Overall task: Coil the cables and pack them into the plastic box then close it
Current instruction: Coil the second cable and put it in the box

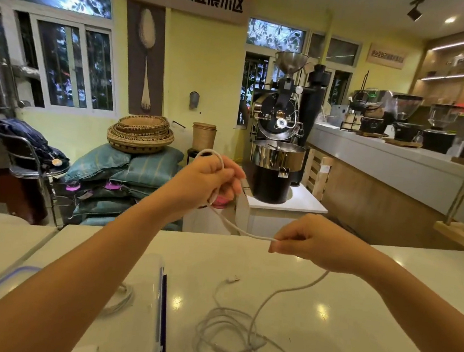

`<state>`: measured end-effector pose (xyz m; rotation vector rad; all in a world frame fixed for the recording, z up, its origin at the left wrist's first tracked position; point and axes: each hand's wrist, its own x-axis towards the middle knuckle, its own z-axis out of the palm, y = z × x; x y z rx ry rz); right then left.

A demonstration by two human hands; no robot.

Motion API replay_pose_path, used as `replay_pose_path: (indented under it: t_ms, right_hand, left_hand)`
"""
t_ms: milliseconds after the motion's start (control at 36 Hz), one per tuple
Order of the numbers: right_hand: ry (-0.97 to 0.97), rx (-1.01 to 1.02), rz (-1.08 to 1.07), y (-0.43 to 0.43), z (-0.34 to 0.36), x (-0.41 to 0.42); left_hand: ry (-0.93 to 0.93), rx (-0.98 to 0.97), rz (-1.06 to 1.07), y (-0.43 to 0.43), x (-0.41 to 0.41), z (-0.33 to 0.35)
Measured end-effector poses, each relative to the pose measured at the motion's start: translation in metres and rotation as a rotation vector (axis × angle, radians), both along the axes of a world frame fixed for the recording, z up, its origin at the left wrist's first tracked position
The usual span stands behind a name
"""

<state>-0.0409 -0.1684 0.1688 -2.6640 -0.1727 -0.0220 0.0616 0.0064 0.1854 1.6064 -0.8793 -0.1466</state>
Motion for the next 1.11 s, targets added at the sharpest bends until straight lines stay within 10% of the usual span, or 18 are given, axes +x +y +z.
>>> replay_pose_path:
  t_ms: [417,694,944,1111]
  right_hand:
    - [-0.210,-0.089,0.068,0.003,0.027,-0.008]
    - [-0.489,-0.009,0.085,-0.028,0.049,0.024]
    - [-0.437,0.512,0.124,-0.022,0.027,0.051]
    - [-0.162,1.070,0.133,0.006,-0.024,0.063]
  left_hand:
    - [-0.133,0.504,-0.008,-0.005,-0.001,-0.033]
    - [0.071,0.303,-0.364,-0.001,-0.028,-0.041]
    - [0.403,0.022,-0.828,-0.008,-0.044,-0.035]
    - [0.394,-0.206,-0.748,-0.019,-0.044,-0.022]
